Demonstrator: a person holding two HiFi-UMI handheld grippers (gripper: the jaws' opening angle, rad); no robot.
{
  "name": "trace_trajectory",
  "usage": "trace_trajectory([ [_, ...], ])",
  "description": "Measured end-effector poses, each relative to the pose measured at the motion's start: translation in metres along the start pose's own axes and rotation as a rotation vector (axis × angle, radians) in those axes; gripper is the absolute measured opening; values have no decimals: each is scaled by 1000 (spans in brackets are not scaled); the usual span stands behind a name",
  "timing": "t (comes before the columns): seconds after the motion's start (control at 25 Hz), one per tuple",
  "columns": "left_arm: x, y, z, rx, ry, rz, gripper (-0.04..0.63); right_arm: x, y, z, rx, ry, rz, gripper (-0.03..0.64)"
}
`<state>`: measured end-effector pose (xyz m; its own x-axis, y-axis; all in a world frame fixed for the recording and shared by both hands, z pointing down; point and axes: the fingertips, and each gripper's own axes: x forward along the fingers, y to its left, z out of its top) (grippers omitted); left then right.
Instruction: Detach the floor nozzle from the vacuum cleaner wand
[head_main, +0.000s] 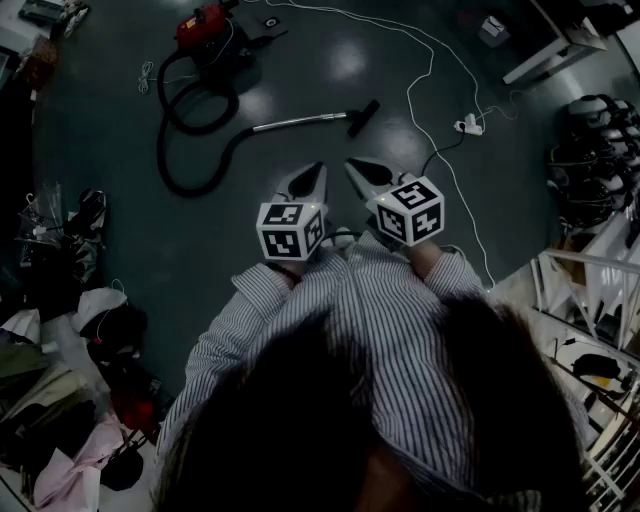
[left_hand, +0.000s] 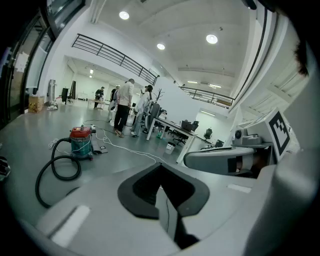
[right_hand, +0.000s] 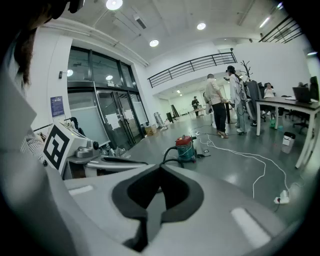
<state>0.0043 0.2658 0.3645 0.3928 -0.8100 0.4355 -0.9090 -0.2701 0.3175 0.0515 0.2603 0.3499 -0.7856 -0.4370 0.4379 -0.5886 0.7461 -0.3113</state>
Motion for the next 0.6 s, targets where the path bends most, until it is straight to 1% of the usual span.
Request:
trace_trajectory([
  [0.16, 3, -3, -1, -15, 7, -19, 6, -1, -1, 1, -12, 1, -1, 2],
  [0.6, 6, -11, -7, -15, 26, -40, 6, -3, -2, -5, -16, 8, -2, 2],
])
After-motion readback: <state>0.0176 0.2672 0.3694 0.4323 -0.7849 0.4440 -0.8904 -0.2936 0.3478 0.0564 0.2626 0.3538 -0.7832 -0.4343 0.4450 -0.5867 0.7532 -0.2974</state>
